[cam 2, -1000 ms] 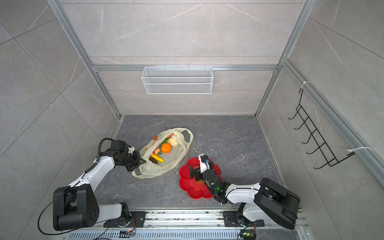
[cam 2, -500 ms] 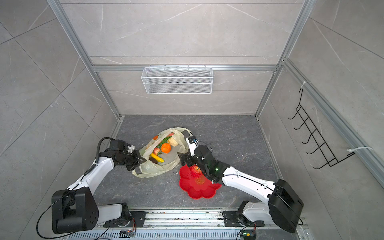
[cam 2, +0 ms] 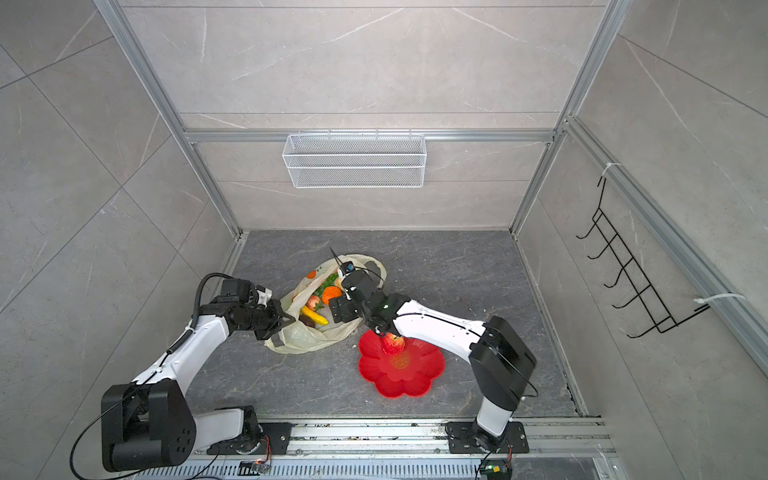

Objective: Take the fake fruits out of the plastic bag
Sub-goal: 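Move the right gripper back into the bag toward the orange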

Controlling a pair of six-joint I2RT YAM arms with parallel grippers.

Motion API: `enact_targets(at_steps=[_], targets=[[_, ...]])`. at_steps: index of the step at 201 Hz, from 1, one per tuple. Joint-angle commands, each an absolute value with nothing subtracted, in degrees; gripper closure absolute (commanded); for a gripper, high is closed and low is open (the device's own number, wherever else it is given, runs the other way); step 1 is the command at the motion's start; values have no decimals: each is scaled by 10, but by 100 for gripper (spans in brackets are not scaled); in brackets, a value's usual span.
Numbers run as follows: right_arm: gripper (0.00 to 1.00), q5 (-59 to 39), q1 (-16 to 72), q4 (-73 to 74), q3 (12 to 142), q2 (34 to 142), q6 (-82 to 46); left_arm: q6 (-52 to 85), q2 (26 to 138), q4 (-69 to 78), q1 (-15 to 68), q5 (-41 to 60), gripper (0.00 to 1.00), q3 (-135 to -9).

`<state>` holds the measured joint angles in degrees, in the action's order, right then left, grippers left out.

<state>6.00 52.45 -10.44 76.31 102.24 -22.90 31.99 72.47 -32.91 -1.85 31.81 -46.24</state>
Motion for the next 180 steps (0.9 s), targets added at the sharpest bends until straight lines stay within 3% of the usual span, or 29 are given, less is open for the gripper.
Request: enact_targets(at_steps=[1,62,180], targets=[[11,99,531,-176,825,1074,-294,306,721,-327,-18,330,100,-468],[9,147,530,-241,966,1202,-376,305,715,-330,-18,328,100,-468],[16,199,521,-365,1187,1385,-469,303,716,-332,-19,333,100,-469]])
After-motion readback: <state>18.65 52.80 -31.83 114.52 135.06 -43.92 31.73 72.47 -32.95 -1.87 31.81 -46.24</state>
